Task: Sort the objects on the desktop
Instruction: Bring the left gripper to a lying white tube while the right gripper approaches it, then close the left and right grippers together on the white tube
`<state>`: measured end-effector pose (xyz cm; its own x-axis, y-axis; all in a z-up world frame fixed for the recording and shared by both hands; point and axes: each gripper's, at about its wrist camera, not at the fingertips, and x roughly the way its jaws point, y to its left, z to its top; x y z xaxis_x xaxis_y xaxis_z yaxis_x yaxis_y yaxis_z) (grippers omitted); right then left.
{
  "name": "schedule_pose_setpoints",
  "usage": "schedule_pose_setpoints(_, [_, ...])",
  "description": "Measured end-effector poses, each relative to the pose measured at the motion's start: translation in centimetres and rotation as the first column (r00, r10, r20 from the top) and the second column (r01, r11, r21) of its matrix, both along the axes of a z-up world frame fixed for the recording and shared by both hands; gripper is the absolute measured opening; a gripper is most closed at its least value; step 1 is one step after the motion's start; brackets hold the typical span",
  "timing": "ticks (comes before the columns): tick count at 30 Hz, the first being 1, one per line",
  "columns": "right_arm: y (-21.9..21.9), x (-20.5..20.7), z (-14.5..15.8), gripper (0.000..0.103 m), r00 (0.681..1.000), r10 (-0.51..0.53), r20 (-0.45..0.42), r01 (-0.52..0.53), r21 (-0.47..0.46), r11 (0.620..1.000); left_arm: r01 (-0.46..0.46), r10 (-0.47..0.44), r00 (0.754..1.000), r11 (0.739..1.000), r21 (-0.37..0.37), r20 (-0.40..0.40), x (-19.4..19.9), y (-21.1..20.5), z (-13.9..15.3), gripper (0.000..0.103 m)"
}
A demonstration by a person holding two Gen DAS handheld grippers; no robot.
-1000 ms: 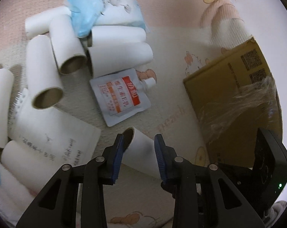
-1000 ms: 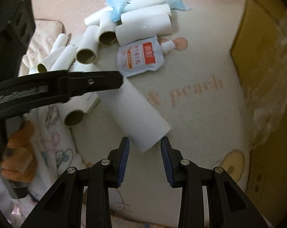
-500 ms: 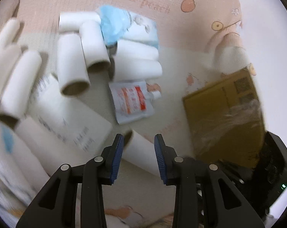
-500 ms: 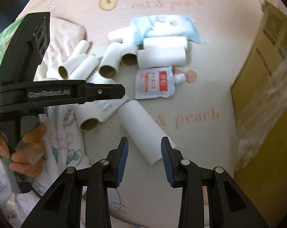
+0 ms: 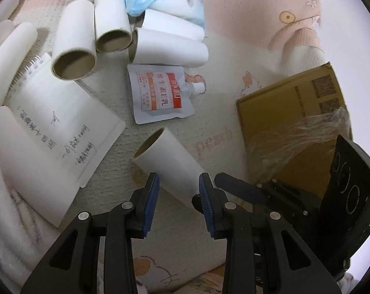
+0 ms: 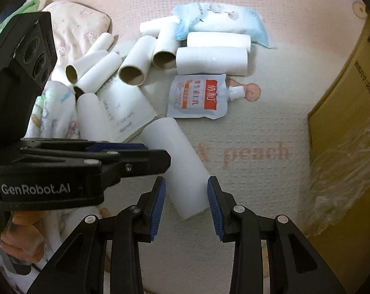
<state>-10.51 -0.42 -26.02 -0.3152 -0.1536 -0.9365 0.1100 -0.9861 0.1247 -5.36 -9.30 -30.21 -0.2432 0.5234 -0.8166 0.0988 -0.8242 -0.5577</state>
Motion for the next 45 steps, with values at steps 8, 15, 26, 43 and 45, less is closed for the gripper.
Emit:
schedule_pose_setpoints(8, [0.2, -1.0, -0.6, 0.032, 0.999, -0.007, 0.040, 0.009, -0.055, 0.998, -0.097, 0.092, 0.994, 0.992, 0.084, 0.062, -1.2, -1.5, -1.8, 0.042])
schedule_pose_setpoints(15, [0.4, -1.8, -0.9, 0.033, 0.998, -0.023, 0.060, 0.028, -0.086, 0.996, -0.150, 0.139, 0.986, 0.980, 0.133, 0.088, -2.1, -1.7, -2.8, 0.045])
schedule_pose_setpoints(26, [0.6, -3.2, -1.3, 0.039, 0.995, -0.016, 0.100, 0.026, -0.108, 0.994, -0.183, 0.164, 0.980, 0.964, 0.191, 0.110, -2.7, -2.0, -3.9, 0.046])
schedule_pose_setpoints(43, [0.0, -5.0, -2.9, 0.044, 0.991, 0.036, 0.129, -0.021, -0.117, 0.993, -0.147, 0.134, 0.987, 0.974, 0.170, 0.089, -2.5, -1.8, -2.9, 0.046])
schedule_pose_setpoints(45, [-0.4, -4.6, -2.4, 0.044, 0.991, 0.042, 0.126, -0.030, -0.101, 0.994, -0.122, 0.116, 0.992, 0.981, 0.152, 0.048, -2.0, -1.7, -1.6, 0.046])
